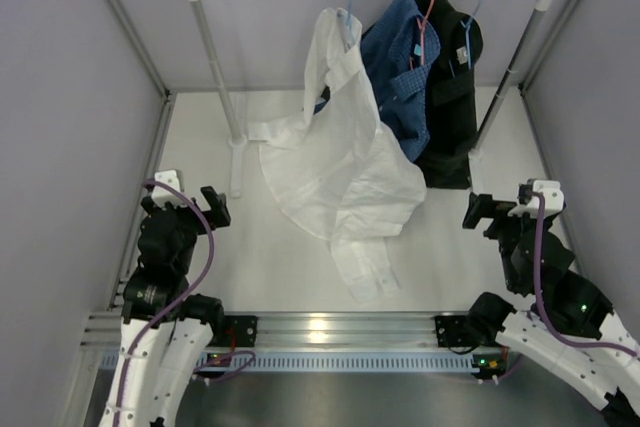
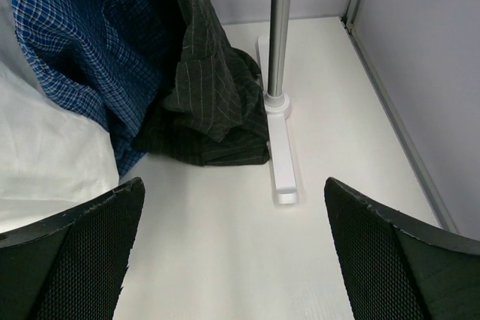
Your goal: Place the shirt on the hanger
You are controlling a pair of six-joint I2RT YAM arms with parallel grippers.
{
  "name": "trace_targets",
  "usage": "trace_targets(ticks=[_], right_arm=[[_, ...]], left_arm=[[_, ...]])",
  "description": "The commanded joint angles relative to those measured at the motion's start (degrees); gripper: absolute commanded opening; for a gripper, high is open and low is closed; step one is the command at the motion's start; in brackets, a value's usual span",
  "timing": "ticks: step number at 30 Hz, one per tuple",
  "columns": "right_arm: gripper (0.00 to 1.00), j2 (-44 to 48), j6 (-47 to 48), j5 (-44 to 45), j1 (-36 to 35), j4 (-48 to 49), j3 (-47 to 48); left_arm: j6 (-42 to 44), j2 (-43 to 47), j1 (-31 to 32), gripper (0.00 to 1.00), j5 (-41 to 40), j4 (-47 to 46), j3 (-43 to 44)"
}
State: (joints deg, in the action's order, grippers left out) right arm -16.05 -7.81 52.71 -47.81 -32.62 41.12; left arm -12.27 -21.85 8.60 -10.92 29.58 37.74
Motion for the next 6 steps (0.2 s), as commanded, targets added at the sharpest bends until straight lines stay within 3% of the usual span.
trace_targets(ticks=[1,6], right_arm=[[1.0,-0.73,-1.15,0.82,0.18,0.1,0.45],[1.0,-2.23,-1.59,1.26,0.26,-0.25,0.71]], left_arm=[[0.41,0.93,0.54,0.98,0.9,-3.13,-0.38],[0.5,1.28,0.8,0.98,1.16,-3.22,-0.47]])
